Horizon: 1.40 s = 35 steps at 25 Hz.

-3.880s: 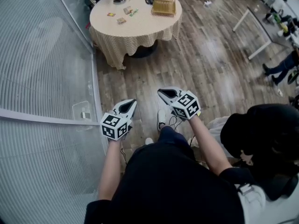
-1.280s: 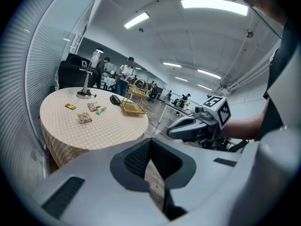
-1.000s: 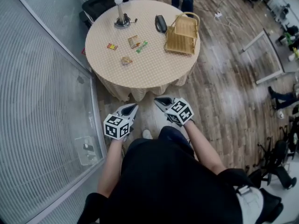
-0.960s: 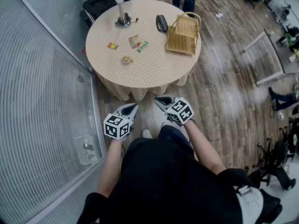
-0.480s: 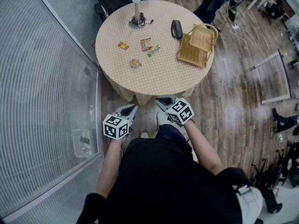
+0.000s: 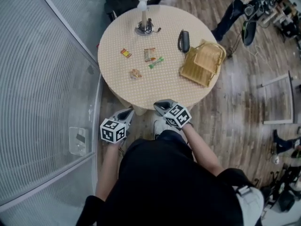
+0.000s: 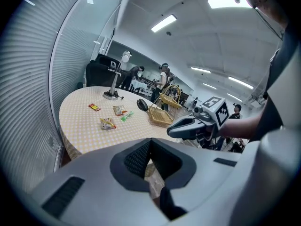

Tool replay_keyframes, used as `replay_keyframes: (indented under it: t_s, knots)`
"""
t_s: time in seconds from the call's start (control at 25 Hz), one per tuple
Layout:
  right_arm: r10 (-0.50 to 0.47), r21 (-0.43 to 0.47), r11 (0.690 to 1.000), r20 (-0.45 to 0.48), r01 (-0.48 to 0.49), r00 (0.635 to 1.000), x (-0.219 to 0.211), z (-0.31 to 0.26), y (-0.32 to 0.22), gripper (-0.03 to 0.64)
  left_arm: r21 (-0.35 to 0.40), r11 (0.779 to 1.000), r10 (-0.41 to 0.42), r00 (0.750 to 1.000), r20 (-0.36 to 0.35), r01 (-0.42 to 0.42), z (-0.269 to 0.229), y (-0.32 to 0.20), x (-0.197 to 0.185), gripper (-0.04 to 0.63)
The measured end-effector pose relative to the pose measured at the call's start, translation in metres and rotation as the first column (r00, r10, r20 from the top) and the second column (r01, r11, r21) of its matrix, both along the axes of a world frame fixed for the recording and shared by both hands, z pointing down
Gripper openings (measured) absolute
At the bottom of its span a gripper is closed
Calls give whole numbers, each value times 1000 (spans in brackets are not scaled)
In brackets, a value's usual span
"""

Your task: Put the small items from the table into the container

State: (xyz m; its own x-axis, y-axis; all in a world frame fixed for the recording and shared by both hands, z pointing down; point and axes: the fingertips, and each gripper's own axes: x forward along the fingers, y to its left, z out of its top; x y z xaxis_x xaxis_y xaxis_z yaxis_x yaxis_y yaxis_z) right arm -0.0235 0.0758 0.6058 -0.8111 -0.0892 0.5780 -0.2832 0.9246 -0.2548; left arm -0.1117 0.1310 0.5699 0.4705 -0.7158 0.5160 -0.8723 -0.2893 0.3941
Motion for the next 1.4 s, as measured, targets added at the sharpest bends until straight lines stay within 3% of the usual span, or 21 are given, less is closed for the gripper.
replay_keyframes:
  t_s: [0.48,0.76,1.24,1.4]
  knots:
    - [-157,-29,987,-16,157,987,-1,21,-38,31,-17,990,-138,990,15,138,-1,-35,2,3]
    - [-172,9,985,-41,172,984,-22,26,-66,32,-23,989,-145,989,17,145,2,-47,-6,3]
    - [-115,57,991,-133,123,985,-90,44,-110,35,-25,994,-102,995,-14,102,7,-82,-70,3]
    - [-77,81,992,-190,93,979,-108,57,-125,108,-35,998,-55,998,-20,55,13,-93,-89,3]
